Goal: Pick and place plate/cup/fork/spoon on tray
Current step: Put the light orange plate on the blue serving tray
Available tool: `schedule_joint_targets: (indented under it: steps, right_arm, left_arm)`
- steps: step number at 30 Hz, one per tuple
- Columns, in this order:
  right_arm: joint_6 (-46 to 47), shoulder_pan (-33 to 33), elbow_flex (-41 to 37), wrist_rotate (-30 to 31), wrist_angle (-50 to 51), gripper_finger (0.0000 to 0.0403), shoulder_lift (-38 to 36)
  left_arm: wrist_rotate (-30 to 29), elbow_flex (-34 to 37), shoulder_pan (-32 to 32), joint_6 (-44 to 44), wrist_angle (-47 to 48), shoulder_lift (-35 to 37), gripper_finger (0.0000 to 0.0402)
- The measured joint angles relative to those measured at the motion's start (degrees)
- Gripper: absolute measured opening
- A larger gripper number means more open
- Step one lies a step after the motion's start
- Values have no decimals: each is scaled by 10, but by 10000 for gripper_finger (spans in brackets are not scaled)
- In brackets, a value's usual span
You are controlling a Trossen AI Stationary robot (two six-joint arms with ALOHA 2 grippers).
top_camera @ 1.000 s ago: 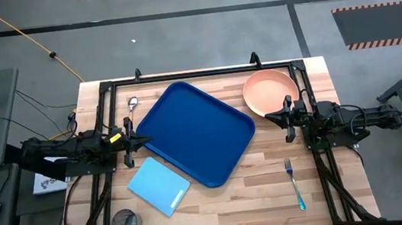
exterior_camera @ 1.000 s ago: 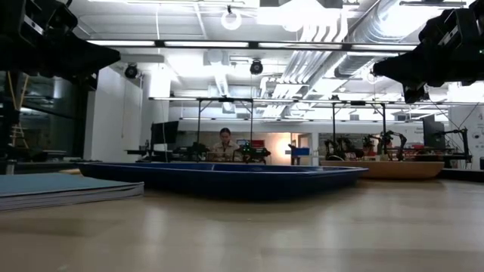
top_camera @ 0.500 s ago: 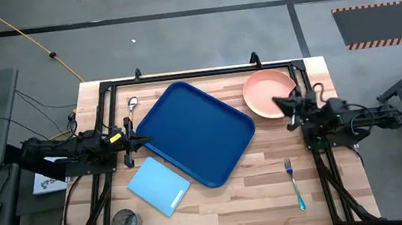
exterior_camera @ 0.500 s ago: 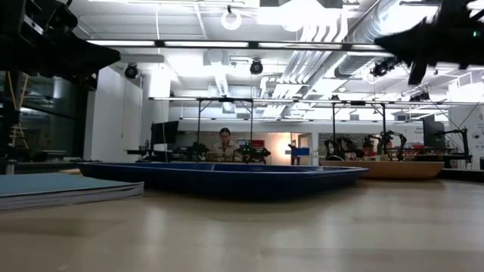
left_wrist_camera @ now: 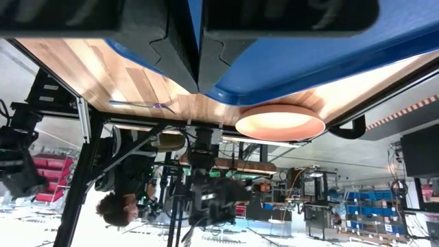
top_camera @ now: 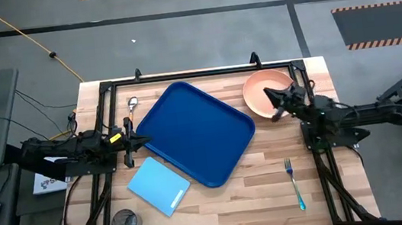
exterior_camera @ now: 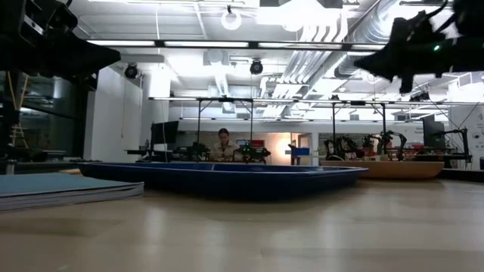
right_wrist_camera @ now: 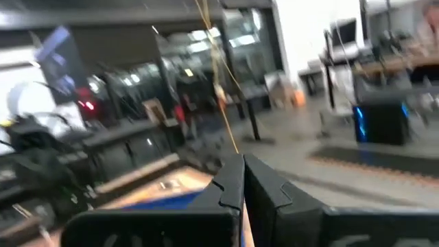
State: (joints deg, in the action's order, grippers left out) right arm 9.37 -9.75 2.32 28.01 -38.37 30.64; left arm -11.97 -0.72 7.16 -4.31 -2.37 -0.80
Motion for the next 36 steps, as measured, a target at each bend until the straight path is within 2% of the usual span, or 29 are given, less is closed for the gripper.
schedule_joint_targets:
  steps: [6, 11, 15, 20, 24, 31, 36]
  right_arm:
    - [60, -45, 26, -16, 0, 0, 130]
    - [102, -72, 87, -75, 26, 0, 224]
    - [130, -84, 184, -80, 181, 0, 314]
    - [181, -105, 306, 0, 425, 10, 434]
    - [202, -119, 358, 21, 490, 44, 505]
    - [206, -125, 377, 12, 458, 139, 575]
    - [252, -125, 378, 38, 426, 178, 602]
  left_arm:
    - [0, 0, 0, 0, 0, 0, 0]
    - [0, 0, 0, 0, 0, 0, 0]
    - [0, 0, 0, 0, 0, 0, 0]
    - [0, 0, 0, 0, 0, 0, 0]
    - [0, 0, 0, 0, 0, 0, 0]
    - [0, 0, 0, 0, 0, 0, 0]
    - [0, 0, 0, 0, 0, 0, 0]
